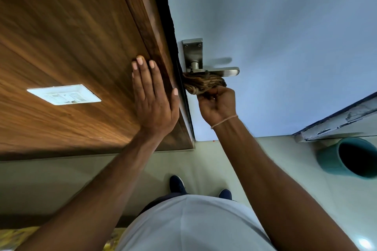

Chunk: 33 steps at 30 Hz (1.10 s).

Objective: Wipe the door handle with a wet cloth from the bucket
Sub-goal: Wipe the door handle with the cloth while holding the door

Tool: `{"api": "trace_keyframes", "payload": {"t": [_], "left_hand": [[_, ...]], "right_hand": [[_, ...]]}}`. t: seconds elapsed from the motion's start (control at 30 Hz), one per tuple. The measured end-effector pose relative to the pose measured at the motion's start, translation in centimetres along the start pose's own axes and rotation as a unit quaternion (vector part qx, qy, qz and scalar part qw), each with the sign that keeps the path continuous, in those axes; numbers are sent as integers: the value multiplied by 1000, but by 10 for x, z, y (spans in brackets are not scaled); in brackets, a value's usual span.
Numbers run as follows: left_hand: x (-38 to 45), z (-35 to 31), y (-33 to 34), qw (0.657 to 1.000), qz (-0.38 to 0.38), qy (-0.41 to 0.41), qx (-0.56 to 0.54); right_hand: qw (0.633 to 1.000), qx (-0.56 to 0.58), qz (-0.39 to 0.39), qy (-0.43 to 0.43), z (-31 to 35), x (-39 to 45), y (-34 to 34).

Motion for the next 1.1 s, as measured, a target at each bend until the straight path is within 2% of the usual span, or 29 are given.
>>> {"api": "trace_keyframes", "payload": {"t": [0.2,0.3,0.47,0.67,0.87,1.1], "left_hand": [[0,1,1,1000,8,3,4],[0,1,1,1000,11,8,3],[0,2,1,1000,10,10,1],[0,4,0,1000,15,19,2],[0,3,0,1000,12,22,2],[1,1,0,1000,17,14,3]], "right_hand": [[993,-1,29,116,-22,-6,10],[988,47,38,144,-17,-1,6],[990,90,11,106,-13,9,1],[989,99,42,102,-32,4,8],[996,60,30,58,0,10,4],[988,141,56,28,9,13,4]]}}
Point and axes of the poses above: each hand's wrist, its own x-axis towards the middle knuckle, its own y-axis out of the palm, z = x × y, the point moved 4 cm from there along x, towards the middle knuckle, and after that the axes turned 14 degrees about x, right-handed, at the moved point
